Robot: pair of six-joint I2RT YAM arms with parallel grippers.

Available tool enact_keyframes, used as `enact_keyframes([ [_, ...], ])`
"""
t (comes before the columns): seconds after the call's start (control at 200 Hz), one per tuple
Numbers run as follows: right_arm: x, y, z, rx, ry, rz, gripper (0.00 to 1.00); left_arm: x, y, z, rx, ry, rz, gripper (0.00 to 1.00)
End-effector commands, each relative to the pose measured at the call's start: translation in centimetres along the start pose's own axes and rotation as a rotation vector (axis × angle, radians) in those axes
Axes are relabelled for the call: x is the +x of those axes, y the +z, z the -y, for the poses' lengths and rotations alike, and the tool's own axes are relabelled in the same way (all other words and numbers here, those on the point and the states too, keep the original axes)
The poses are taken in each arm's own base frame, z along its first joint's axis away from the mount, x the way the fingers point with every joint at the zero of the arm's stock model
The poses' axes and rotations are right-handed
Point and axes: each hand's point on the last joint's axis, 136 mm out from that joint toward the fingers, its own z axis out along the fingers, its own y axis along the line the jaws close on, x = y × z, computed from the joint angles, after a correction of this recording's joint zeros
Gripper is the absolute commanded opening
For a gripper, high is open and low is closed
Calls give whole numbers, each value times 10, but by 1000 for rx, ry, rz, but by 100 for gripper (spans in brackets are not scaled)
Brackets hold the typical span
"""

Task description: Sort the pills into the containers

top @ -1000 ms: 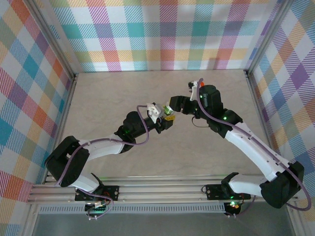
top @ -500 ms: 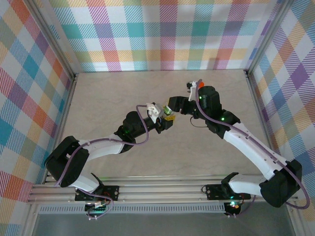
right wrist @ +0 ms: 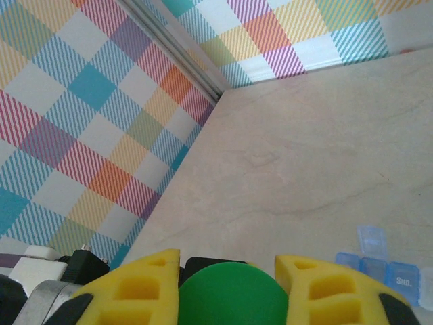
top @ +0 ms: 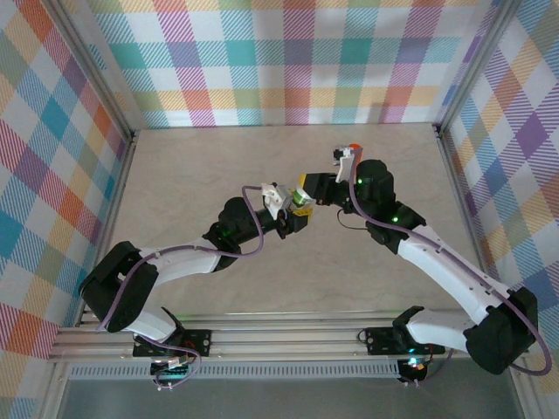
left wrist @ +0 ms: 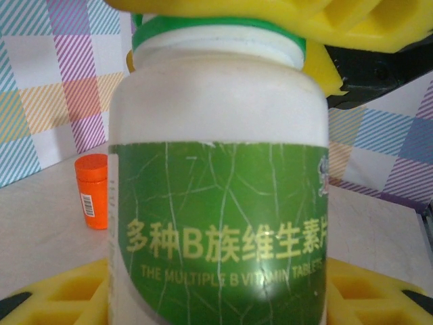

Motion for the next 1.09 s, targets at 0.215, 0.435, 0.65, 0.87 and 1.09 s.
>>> enact_keyframes([
  [0.215, -14, -14, 22, 159, -313, 64, 0, -31, 4, 19, 99, 43, 58, 0],
  [0.435, -20, -24, 40, 289, -430, 73, 0, -23, 8, 20, 114, 34, 9, 0],
  [0.65, -28, -36, 54, 406, -521, 66, 0, -16, 12, 19, 116, 25, -22, 0],
  [0.87, -34, -44, 60, 472, -581, 50, 0, -13, 16, 18, 120, 16, -39, 0],
  [1.09, -35, -45, 45, 404, -465, 42, 23, -10, 19, 15, 106, 5, -42, 0],
])
